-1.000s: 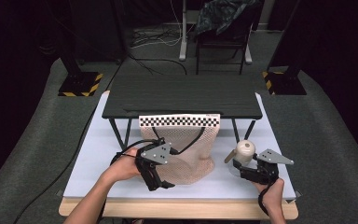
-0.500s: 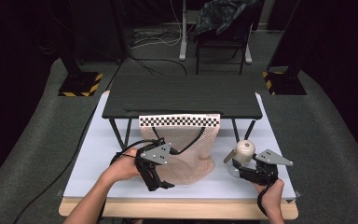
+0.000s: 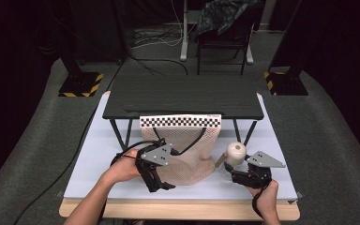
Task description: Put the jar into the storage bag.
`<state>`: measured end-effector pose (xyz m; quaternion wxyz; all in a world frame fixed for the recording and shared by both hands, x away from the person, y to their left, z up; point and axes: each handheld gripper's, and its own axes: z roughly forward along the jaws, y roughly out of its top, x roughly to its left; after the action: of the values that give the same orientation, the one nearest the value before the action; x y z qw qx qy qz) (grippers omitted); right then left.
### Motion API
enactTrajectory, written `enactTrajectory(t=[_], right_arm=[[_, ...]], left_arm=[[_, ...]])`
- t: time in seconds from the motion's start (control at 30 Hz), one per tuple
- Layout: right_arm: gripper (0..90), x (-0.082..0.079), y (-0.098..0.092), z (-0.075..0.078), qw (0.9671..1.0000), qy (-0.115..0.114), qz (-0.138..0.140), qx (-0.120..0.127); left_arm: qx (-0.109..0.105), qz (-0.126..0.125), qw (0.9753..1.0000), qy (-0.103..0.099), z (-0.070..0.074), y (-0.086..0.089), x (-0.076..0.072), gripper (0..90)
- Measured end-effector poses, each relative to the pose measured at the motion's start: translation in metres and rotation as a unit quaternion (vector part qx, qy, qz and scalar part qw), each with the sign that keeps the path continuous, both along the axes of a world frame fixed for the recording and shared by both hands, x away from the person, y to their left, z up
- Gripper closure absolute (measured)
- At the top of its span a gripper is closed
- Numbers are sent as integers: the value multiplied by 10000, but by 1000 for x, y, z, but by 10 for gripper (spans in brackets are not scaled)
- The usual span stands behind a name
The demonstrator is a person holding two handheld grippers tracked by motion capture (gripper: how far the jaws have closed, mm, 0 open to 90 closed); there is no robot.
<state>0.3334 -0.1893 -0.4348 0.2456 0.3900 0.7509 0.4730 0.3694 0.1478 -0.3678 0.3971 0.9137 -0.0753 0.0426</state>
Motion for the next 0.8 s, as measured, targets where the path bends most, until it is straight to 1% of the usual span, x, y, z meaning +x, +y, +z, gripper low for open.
enactTrajectory(t=[0.23,0.5,0.8], right_arm=[[290,-3,8,4,9999,-11,100,-26],[291,-5,12,8,9999,13,161,-4],[291,-9,17,16,9997,-42,220,45]], left_arm=[[5,-9,10000,-15,0,0,0,0],[3,1,10000,-34,1,0,-2,0],[16,-6,10000,-44,2,-1,-2,0]])
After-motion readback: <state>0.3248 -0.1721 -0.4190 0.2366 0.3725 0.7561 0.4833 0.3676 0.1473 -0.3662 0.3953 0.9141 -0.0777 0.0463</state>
